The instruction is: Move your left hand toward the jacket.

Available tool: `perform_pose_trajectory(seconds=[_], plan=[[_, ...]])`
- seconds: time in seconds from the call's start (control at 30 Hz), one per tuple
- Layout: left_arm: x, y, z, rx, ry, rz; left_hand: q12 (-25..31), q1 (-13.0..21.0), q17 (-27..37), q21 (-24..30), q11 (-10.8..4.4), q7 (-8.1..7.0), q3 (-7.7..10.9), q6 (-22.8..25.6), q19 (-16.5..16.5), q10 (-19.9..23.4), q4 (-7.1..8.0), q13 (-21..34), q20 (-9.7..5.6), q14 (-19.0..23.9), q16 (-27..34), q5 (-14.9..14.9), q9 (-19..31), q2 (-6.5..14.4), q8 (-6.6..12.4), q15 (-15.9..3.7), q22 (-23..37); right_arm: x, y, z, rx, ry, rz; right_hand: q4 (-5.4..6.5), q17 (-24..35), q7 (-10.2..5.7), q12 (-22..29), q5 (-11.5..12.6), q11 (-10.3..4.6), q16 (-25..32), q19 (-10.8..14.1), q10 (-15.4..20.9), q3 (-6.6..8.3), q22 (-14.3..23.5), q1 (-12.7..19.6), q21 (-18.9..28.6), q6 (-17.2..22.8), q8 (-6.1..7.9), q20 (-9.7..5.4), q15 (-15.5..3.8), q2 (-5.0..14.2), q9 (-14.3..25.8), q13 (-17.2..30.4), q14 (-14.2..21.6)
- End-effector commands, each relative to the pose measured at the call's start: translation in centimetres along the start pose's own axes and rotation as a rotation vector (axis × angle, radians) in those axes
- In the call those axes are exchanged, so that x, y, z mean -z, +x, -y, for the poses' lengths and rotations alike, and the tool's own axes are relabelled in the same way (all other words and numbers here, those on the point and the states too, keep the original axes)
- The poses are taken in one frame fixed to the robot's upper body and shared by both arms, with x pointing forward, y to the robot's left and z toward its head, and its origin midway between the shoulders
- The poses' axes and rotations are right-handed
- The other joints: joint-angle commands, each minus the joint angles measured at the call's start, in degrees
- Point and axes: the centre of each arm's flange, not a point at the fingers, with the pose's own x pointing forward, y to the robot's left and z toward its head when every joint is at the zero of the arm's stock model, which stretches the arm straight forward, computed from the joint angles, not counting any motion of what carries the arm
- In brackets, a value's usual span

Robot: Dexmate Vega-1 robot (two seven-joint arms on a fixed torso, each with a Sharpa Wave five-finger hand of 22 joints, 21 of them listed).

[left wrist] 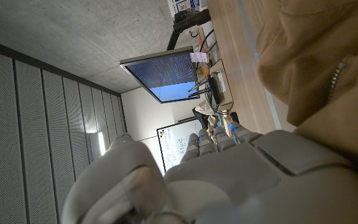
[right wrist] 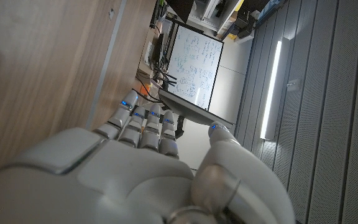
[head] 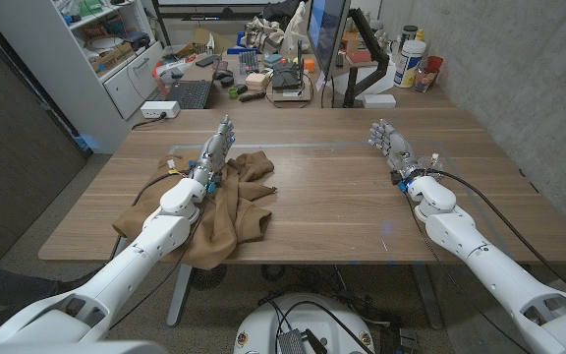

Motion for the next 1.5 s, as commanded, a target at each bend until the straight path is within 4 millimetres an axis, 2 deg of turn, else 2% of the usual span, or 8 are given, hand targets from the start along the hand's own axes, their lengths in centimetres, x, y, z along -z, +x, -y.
perform_pose_trajectory(seconds=[0.03, 0.63, 1.5], plan=[[-0.5, -0.2, 0.6, 0.001, 0.005, 0.008, 0.3, 0.6, 0.1, 0.2, -0.01, -0.06, -0.15, -0.4, -0.8, -0.5, 0.31, 0.2, -2.23, -0.5, 0.3, 0.2, 0.2, 0.2, 0.40, 0.12, 0.2, 0.1, -0.1, 0.2, -0.003, 0.001, -0.006, -0.05, 0.1, -0.31, 0.3, 0.4, 0.06, 0.3, 0.2, 0.5, 0.47, 0.3, 0.5, 0.3, 0.4, 0.26, -0.50, 0.00, 0.00, 0.1, 0.1, 0.6], [-3.7, -1.1, 0.9, 0.026, 0.049, 0.049, 0.4, 0.9, 0.1, -0.1, -0.22, -0.15, -0.21, -0.3, -1.6, -0.4, 0.10, 0.1, -1.55, -0.5, 0.3, 0.4, 0.2, 0.5, 0.37, 0.16, 0.2, 0.5, -0.2, -0.3, -0.015, 0.004, -0.012, -0.18, -0.1, -0.66, 0.3, 0.4, 0.08, 0.2, 0.4, 0.5, 0.45, 0.3, 0.4, -0.4, 0.8, 0.29, -0.34, -0.12, 0.16, 0.1, 0.1, 0.7], [-5.6, -1.8, 0.0, 0.033, 0.059, 0.075, 0.6, 1.7, 0.0, -0.2, -0.12, -0.34, -0.18, 0.6, -1.7, 0.2, -0.36, 0.0, -0.88, 0.1, 0.5, 0.7, 0.2, 0.9, 0.66, -0.01, 0.2, 1.0, -0.8, -0.9, -0.017, 0.032, -0.006, -0.37, -0.3, -0.93, 0.4, 0.3, 0.04, 0.2, 0.8, 0.8, 0.45, 0.3, 0.3, -1.3, 1.3, 0.28, -0.30, -0.03, 0.42, 0.1, 0.0, 0.9]])
